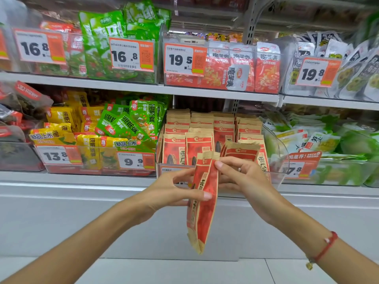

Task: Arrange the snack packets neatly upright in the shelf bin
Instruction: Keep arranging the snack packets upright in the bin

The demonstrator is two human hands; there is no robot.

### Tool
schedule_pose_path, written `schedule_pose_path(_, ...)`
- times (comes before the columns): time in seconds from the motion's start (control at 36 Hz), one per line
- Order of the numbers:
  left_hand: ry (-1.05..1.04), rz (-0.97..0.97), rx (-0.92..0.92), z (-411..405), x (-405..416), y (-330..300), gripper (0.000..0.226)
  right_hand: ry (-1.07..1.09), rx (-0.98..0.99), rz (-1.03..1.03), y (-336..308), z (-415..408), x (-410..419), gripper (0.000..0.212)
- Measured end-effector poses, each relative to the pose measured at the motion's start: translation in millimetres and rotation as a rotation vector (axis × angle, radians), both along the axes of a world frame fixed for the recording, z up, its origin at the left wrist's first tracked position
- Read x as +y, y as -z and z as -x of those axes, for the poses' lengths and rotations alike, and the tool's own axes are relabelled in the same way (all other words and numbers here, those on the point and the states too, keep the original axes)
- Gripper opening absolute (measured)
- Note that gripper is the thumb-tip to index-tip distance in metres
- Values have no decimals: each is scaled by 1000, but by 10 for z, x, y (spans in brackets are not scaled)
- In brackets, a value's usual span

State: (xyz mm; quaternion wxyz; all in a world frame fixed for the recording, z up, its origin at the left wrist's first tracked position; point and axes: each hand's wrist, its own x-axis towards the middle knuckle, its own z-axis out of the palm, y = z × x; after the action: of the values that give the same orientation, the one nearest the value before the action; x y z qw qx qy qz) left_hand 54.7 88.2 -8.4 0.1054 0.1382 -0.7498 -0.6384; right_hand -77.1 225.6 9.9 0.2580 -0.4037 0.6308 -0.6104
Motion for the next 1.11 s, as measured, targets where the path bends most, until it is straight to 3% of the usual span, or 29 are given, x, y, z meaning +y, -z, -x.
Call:
schedule_pose_path(0.08, -138, -9, 83, 43, 23, 25, 49, 9, 17, -1, 13, 7, -12, 18)
schedule_pose_path(0.14, -376, -103, 189, 79, 44, 13, 56, 7, 89, -21, 31, -5, -19, 19)
schedule_pose_path(0.19, -568, -124, 307, 94, 59, -31, 55, -26, 190, -72, 62, -45, -29, 30)
schedule_pose_path(0.28, -671, -37, 381, 105, 63, -66, 59, -12, 419, -168, 151, -109, -52, 55)
schedule_pose_path(0.36, -670, -43, 376, 123, 80, -57, 55, 61, 573, -105, 182, -134, -69, 50)
schedule_pose_path(0.53, -624, -86, 298, 121, 72, -47, 45, 127, 557, -25, 160, -15, -54, 31)
schedule_pose_path(0.67, -633, -101, 341, 124, 125, -60, 45, 104, 475, 37, 158, -55, -53, 32)
schedule_pose_path(0.83, -607, -116, 303, 119, 155, -83, 70, 189, 669, 24, 143, -109, -66, 50)
schedule_pose_path(1.03, -523, -127, 277, 95, 100, -32, 57, 174, 500, 13, 115, 84, -42, 44)
schedule_pose_path(1.11, -455, -178, 274, 79, 88, -28, 32, 166, 409, 33, 113, 118, -47, 36)
